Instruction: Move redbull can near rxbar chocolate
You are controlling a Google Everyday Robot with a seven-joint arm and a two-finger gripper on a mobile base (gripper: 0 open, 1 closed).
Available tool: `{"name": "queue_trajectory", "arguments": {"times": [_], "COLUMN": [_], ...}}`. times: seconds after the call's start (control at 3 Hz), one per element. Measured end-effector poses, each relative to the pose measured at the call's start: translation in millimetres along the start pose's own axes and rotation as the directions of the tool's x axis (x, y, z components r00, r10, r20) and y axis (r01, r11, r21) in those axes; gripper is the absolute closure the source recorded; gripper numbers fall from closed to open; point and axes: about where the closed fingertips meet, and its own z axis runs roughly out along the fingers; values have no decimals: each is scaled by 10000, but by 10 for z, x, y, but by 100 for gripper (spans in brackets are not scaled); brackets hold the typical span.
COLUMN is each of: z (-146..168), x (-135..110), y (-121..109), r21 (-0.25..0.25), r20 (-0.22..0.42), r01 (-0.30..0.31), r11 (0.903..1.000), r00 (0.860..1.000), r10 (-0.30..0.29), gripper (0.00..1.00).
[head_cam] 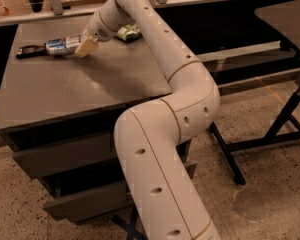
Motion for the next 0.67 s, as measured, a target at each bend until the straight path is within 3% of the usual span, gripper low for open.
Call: {"name": "queue_trajectory", "arguments": {"times": [0.33,0.67], "z": [-23,-41], "x": [8,8], "y": [7,20], "r21": [-25,-74], "r20": [-63,-61], "r01": [-41,-76], "r11": [10000,9999], "r00": [10000,10000], "r10": [41,76], "gripper": [7,0]}}
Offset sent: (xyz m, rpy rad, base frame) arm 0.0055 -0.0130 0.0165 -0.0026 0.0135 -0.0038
